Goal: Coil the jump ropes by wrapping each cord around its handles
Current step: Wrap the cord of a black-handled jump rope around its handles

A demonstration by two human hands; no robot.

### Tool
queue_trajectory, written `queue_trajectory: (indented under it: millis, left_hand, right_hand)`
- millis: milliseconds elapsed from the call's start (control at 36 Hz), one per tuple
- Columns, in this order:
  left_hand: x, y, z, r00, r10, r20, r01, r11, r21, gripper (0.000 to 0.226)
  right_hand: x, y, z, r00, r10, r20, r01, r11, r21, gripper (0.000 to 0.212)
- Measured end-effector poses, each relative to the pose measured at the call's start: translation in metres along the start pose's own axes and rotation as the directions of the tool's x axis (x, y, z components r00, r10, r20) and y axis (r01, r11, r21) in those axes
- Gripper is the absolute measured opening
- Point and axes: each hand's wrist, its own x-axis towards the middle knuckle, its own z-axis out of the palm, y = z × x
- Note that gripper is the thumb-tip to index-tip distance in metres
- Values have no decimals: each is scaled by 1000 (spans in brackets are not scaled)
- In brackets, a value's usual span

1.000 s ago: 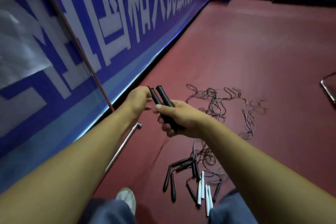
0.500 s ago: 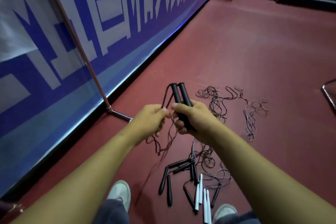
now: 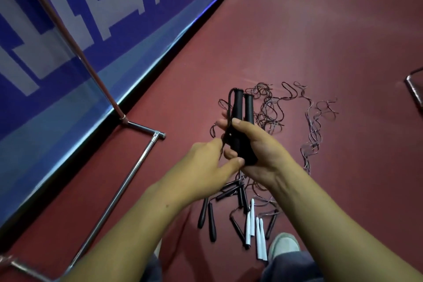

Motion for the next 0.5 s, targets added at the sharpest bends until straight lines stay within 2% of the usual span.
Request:
queue_trajectory:
  millis: [83, 167, 250, 389, 444, 500]
  left_hand:
    - [3, -2, 1, 999, 36, 5, -36, 999, 34, 31]
    - [3, -1, 6, 999, 31, 25, -32, 999, 39, 38]
    - [2, 0, 6, 999, 42, -11, -42, 998, 48, 29]
    - [-1, -1, 4, 995, 92, -49, -84, 986, 144, 35]
    - [-1, -2, 3, 989, 124, -80, -108, 978, 178, 41]
    - [0, -4, 2, 977, 170, -125, -143, 969, 201, 62]
  right_hand:
    - [1, 0, -1, 1000, -2, 31, 0, 996, 89, 36]
    - [3, 2, -1, 1000, 7, -4, -7, 996, 89, 33]
    - [4, 1, -2, 999, 22, -41, -20, 998, 62, 35]
    - [0, -3, -5, 994, 105, -7, -104, 990, 91, 25]
    - [-3, -7, -7, 991, 133, 21, -134, 984, 117, 15]
    - [-5, -12, -10, 991, 129, 32, -131, 988, 84, 12]
